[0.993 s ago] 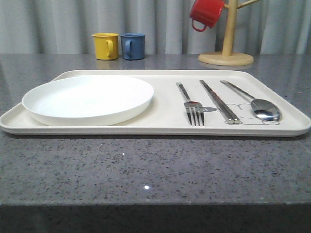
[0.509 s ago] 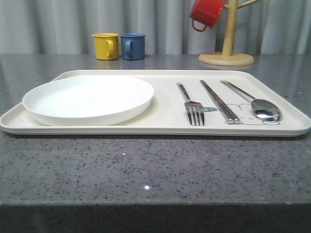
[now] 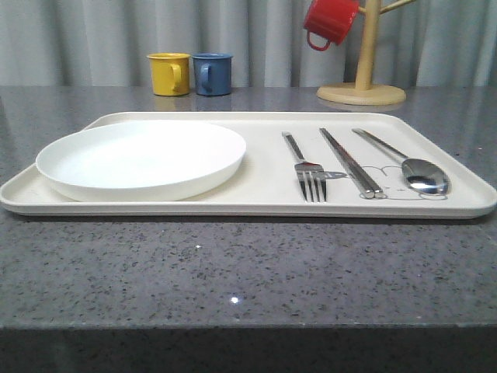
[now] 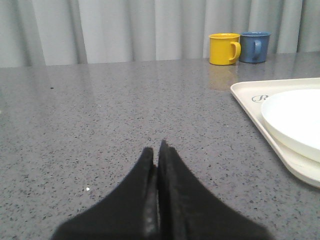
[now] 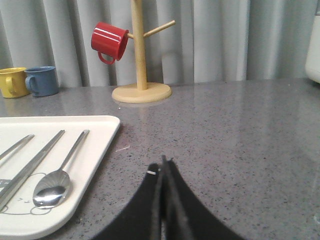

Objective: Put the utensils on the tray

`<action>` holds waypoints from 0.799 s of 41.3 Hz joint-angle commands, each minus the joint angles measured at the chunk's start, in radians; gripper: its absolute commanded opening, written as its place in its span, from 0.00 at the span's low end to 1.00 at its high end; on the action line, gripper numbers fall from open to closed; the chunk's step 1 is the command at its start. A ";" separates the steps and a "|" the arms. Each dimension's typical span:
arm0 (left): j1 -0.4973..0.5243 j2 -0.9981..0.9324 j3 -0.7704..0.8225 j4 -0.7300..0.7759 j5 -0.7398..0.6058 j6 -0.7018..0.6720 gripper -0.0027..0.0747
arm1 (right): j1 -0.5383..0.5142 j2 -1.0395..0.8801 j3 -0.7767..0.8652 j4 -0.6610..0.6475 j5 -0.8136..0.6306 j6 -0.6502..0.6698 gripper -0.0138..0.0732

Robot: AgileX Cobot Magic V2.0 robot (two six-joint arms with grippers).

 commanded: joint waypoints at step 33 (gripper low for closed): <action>-0.006 -0.022 -0.002 -0.009 -0.088 -0.009 0.01 | -0.006 -0.017 -0.001 0.062 -0.097 -0.085 0.08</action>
